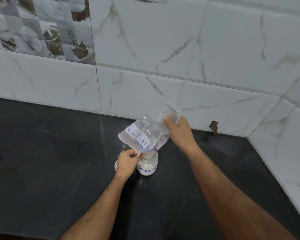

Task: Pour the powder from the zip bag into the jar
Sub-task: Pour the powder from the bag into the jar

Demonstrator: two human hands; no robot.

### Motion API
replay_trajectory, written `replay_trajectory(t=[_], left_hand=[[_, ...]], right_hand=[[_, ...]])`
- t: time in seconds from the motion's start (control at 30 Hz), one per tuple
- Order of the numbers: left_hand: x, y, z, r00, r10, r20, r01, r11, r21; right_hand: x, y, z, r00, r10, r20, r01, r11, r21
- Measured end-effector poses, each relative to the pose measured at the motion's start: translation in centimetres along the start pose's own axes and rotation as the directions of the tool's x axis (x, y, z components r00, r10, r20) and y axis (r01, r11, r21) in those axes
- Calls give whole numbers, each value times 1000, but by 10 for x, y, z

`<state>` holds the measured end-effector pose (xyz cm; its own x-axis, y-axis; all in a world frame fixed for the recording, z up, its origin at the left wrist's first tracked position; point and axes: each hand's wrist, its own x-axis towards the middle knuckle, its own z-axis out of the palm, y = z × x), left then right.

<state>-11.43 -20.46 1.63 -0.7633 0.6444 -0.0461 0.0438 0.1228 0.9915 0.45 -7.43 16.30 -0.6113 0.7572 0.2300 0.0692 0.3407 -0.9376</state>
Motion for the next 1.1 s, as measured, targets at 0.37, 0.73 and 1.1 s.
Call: replay_trajectory(t=[0.37,0.73,1.1], left_hand=[[-2,11,3,994,89,-71,-77,986,150],[-1,23,8,994,78,-78,-57,969,239],[6,17,3,997,76,6,-75,972,224]], right_hand=[[-3,-2,-4,999,-45,-26,46,999,10],[-5,1,-3,987,-56,-149,58,998,8],[-5,5,-5,992,6,-124,-7,1000,-12]])
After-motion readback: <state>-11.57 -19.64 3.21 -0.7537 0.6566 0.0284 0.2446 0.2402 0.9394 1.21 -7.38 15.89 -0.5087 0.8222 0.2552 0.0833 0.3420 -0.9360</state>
